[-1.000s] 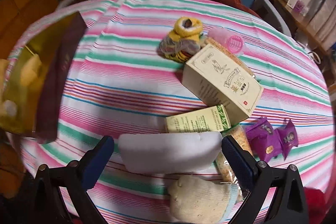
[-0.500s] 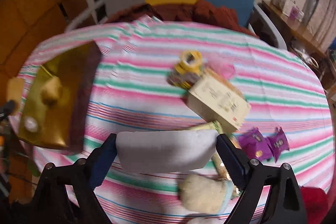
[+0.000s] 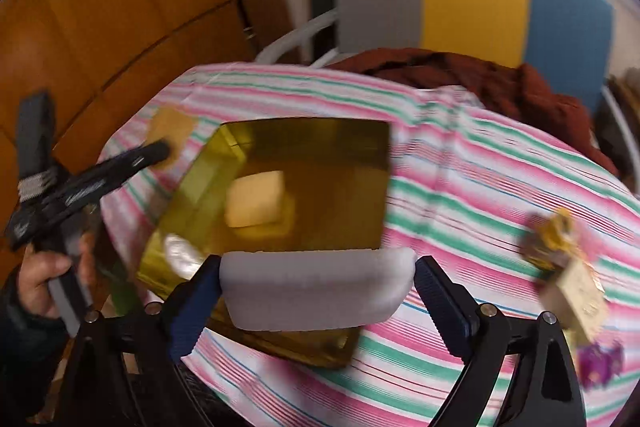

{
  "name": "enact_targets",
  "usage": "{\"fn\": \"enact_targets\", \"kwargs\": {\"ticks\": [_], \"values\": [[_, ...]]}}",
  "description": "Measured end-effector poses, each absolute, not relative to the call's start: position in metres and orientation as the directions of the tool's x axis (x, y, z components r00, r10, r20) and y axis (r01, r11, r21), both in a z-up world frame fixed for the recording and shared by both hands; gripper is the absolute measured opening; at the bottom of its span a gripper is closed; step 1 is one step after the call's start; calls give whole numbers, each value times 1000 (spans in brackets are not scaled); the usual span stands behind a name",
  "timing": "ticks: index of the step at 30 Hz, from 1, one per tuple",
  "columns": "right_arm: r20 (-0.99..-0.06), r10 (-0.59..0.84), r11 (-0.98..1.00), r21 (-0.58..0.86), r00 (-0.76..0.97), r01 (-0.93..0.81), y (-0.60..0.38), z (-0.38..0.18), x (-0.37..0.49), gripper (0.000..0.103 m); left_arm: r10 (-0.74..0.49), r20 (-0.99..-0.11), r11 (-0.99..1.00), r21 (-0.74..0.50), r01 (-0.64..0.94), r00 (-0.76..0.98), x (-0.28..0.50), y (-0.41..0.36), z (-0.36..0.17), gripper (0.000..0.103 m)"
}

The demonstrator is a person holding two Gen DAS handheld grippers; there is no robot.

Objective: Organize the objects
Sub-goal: 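Carry both items to the gold tray and open both grippers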

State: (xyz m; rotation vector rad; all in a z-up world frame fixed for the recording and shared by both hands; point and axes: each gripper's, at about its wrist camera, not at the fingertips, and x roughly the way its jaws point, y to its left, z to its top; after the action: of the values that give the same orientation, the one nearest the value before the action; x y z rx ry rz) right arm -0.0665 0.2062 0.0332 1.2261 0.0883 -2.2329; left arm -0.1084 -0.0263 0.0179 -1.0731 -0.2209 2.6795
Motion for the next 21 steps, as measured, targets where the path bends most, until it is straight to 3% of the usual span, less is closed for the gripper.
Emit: {"fn": "enact_targets", "kwargs": {"ticks": [2, 5, 12, 21], "values": [[-792, -483, -805, 234, -374, 544, 186, 27, -68, 103, 252, -670, -967, -206, -151, -698, -124, -26, 16, 69], [-794, -506, -785, 261, -338, 562, 164, 18, -69, 103, 254, -674, -965, -224, -136, -693, -136, -30, 14, 82], [-806, -486, -796, 249, -338, 552, 154, 6, -64, 103, 225, -665, -968, -233, -88, -712, -125, -43, 12, 82], [-799, -438, -827, 178, -412, 533, 160, 5, -45, 103, 144, -682, -987, -155, -50, -717, -79, -36, 0, 82]]}}
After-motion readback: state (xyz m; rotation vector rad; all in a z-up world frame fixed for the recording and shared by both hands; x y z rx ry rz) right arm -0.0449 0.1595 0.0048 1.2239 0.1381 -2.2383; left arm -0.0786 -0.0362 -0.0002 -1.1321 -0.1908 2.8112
